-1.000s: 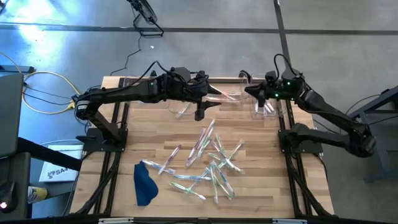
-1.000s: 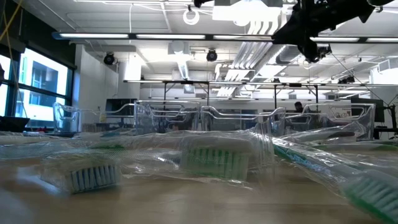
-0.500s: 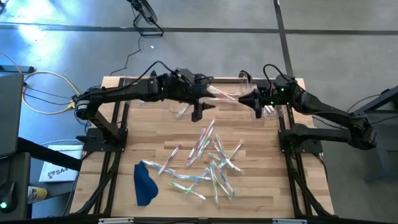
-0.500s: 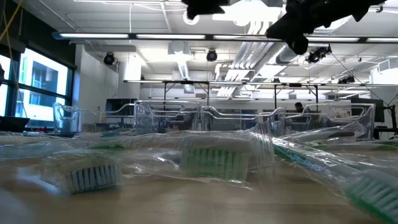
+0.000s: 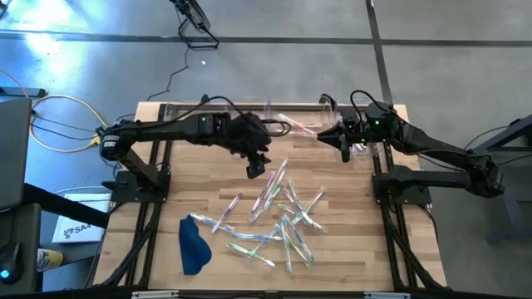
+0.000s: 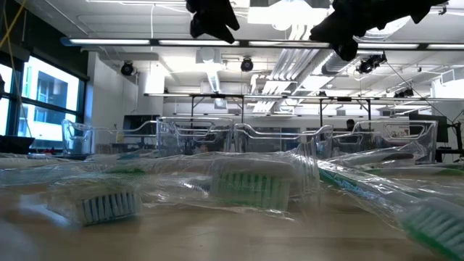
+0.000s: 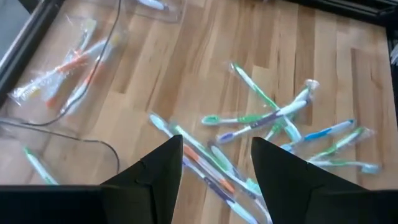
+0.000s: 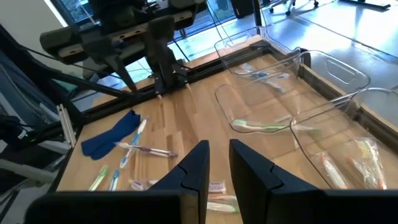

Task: Pick & Place Toothbrushes
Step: Put the purple toothbrush into the right transparent bin

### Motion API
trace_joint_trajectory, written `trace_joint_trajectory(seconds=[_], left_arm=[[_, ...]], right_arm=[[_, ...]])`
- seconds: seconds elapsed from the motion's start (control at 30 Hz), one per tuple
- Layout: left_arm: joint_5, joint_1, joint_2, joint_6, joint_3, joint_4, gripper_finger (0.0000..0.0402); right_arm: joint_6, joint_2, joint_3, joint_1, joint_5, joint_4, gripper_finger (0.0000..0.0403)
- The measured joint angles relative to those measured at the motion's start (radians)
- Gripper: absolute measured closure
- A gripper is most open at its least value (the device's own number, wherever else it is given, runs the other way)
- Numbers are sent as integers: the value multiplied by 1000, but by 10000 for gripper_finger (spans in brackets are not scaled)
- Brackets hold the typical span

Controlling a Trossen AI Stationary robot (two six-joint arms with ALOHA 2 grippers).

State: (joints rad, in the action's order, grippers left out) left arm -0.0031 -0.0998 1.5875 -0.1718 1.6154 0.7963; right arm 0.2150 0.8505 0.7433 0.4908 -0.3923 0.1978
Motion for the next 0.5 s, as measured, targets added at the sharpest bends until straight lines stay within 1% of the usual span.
trace_joint_trajectory(seconds=[0.13,0.33,0.4,0.5], left_arm=[[-38,25,0,-48,0,57,213],[-40,67,0,-175,0,249,213],[-41,91,0,-220,0,307,213],[-42,126,0,-262,0,349,213]], right_arm=[[-1,0,0,0,14,0,349],[1,0,0,0,83,1,349],[1,0,0,0,87,1,349],[0,0,0,0,87,1,349]])
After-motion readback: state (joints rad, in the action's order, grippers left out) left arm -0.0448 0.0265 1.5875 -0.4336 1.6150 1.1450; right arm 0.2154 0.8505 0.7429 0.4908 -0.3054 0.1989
